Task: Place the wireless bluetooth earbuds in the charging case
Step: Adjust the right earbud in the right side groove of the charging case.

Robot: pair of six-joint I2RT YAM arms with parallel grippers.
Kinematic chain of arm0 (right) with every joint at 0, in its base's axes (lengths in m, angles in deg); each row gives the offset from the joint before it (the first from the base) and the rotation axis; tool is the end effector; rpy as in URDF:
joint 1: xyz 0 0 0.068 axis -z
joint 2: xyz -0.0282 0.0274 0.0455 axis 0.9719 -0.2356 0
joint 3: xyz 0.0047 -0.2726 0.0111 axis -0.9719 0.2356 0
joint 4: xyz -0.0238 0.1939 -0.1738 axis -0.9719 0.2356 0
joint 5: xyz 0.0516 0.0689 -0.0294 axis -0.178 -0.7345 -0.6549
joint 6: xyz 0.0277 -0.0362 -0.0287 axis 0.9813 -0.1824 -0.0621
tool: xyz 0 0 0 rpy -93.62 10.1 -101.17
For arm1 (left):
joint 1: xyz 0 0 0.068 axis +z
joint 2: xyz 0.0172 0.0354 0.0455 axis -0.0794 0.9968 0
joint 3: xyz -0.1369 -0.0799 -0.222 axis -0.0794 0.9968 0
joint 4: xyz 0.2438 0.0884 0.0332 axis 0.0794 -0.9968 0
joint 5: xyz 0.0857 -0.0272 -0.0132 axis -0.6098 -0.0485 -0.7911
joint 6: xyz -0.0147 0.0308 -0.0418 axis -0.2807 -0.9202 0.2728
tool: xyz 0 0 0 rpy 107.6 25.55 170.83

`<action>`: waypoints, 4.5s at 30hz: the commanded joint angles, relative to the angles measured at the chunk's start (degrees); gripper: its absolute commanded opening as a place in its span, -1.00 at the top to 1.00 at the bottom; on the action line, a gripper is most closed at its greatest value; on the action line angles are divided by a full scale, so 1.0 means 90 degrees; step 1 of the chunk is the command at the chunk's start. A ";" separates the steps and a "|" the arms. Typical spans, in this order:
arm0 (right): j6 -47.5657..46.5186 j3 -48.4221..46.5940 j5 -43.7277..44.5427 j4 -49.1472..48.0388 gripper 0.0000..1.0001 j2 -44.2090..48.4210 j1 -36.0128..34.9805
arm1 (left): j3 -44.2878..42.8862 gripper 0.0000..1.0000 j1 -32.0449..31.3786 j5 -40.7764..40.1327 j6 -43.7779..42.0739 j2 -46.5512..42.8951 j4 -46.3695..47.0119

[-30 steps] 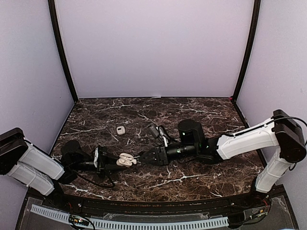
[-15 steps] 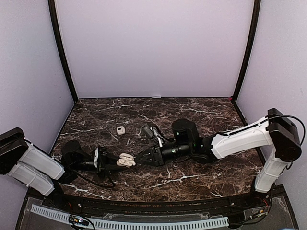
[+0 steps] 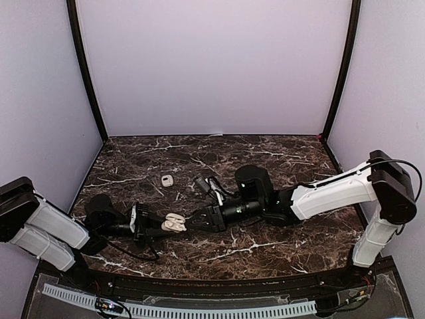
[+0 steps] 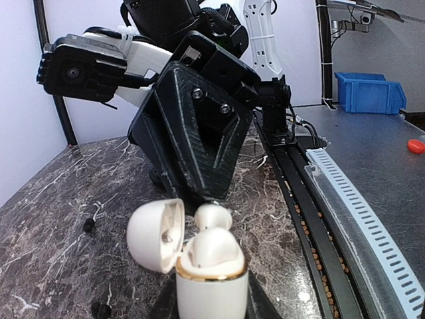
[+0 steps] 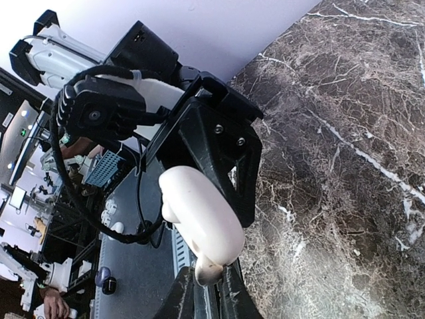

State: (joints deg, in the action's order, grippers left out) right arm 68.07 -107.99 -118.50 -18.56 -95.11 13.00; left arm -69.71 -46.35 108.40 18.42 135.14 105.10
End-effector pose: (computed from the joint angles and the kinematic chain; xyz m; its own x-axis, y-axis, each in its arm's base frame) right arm 0.1486 0.3399 0.2152 -0.7016 -0.2715 -0.6588 -0.7001 0.0907 0.7082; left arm 0.1307 -0.1506 0.1613 0.2028 -0.0119 -0.9791 0.9775 0.0612 0.2017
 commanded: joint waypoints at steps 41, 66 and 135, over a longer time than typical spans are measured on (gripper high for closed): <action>-1.1581 0.0567 0.2171 0.1049 0.41 0.1258 -0.1190 | -0.0544 0.84 -0.0028 0.1388 0.0640 0.0568 0.0085; -1.1850 0.0508 0.2457 0.0332 0.56 0.0849 -0.1208 | -0.0584 0.84 -0.0023 0.1552 0.0720 0.0692 0.0145; -0.4213 -0.2268 0.3353 0.3283 0.94 -0.0124 -0.1414 | -0.0247 0.84 -0.0024 0.0795 0.0389 0.0231 0.0330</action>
State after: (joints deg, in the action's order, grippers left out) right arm 18.15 -125.10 -89.95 16.48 -93.90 1.18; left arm -71.98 -45.61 114.89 23.25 139.66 103.87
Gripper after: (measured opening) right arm 0.086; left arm 0.254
